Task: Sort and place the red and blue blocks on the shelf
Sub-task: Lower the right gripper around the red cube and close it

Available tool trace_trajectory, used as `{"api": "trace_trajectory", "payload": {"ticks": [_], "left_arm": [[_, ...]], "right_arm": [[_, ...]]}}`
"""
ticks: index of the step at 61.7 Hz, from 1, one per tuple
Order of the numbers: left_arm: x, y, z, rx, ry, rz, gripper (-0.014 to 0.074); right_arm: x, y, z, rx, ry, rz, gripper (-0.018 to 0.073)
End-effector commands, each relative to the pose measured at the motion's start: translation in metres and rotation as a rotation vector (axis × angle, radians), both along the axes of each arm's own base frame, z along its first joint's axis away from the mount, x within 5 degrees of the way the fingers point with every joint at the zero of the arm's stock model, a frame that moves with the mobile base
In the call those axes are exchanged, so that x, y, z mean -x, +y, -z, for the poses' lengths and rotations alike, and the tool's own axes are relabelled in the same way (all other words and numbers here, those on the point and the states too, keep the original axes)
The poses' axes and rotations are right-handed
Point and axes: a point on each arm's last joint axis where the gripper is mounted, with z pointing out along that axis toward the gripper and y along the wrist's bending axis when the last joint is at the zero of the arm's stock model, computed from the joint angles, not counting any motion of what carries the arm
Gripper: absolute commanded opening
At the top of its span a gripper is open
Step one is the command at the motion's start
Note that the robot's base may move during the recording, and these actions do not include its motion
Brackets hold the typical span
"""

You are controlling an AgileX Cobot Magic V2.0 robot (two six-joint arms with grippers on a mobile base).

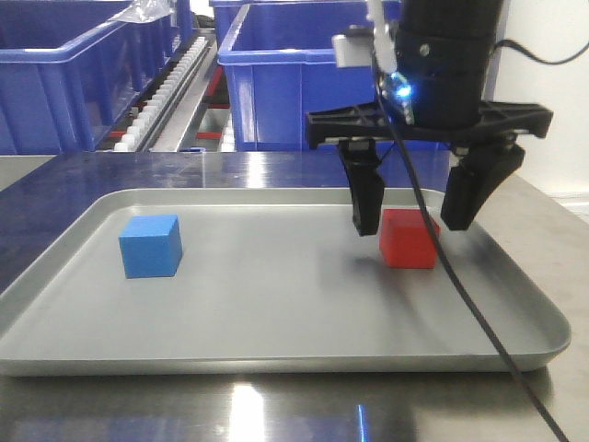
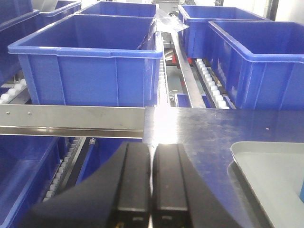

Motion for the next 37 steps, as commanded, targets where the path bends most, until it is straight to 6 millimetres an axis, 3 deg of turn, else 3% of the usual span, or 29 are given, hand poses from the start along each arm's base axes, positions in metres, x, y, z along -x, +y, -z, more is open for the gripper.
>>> {"api": "trace_trajectory", "payload": {"ticks": [1,37], "left_arm": [[0.001,0.000,-0.002,0.008,-0.081,0.000,0.0122],[0.001,0.000,-0.002,0.008,-0.081,0.000,0.0122]], "right_arm": [[-0.004,-0.004,-0.021,-0.045,-0.071,0.025,0.0569],[-0.008,-0.001,-0.009,-0.046,-0.042,0.034,0.0569]]}}
